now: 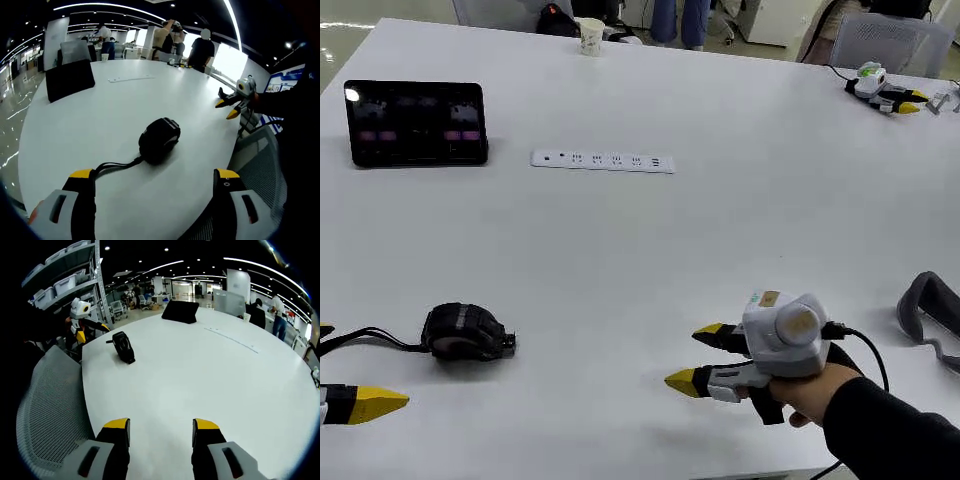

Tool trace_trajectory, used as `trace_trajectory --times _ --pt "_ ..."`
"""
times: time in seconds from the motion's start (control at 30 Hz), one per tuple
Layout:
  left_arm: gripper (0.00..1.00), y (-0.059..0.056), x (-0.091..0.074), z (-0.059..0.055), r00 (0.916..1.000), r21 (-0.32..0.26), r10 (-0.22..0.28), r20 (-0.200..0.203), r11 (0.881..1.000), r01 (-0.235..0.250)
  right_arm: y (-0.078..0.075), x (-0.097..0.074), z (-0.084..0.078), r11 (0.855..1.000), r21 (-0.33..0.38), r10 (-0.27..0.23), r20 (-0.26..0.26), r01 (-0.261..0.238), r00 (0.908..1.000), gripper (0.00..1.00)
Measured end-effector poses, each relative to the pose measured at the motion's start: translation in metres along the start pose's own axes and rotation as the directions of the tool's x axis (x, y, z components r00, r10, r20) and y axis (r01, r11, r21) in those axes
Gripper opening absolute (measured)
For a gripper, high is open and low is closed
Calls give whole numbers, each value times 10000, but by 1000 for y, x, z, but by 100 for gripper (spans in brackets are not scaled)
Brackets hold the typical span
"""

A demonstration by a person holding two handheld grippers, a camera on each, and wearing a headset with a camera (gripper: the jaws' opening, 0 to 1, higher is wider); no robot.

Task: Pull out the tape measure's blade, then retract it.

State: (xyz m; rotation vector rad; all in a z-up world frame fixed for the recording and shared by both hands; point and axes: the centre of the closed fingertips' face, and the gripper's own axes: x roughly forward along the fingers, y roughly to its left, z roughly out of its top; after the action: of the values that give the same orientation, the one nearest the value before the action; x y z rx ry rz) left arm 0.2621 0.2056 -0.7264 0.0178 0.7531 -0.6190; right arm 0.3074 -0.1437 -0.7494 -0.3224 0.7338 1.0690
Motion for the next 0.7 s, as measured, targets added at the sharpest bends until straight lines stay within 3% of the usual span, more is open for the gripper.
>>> trace_trajectory --times 0.13,0.43,0.7 --pt "99 3 -4 3 9999 94 58 106 9999 -59 -4 -16 -4 9997 253 -73 256 66 9996 58" --pt "99 15 -23 -4 9992 391 286 -264 9989 -276 -21 -46 -34 9981 292 -544 -194 549 9983 67" --pt "99 22 -23 -12 9984 261 452 -347 9987 -444 -30 -54 -45 9950 579 -802 -140 809 9967 93"
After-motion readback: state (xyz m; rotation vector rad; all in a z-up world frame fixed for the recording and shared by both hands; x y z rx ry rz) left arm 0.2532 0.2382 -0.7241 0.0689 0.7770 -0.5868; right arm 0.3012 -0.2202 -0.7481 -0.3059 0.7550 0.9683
